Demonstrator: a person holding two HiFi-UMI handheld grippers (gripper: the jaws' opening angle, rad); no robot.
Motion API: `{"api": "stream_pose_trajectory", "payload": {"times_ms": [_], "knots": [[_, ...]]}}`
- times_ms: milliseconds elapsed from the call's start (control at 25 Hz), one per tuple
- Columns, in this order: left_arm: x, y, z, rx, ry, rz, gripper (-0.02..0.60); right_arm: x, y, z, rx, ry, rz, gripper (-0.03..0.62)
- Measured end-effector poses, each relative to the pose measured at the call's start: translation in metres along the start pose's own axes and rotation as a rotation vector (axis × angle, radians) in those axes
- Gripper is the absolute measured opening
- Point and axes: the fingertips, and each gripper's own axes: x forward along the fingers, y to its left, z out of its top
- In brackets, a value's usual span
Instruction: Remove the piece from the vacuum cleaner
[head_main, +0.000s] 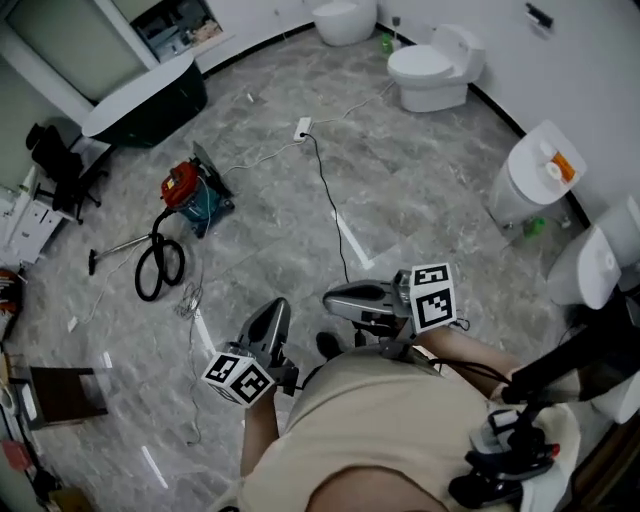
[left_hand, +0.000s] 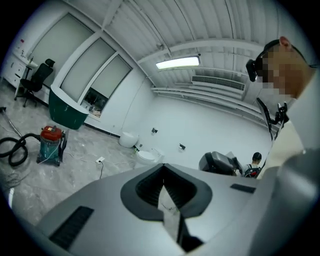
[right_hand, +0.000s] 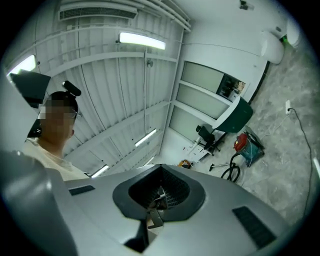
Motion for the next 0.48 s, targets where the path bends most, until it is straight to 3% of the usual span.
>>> {"api": "stream_pose_trajectory", "payload": {"times_ms": [240, 480], "knots": [[-0.028, 0.048, 0.056, 0.045, -0.039, -0.042, 0.003, 0.079, 0.002, 0.009, -0.029, -0.003, 0.033, 0.002], [-0.066, 0.097, 0.056, -0.006, -0.057, -0.007, 0.003, 0.138, -0.008, -0.012, 0.027, 0.063, 0.057, 0.002]]}}
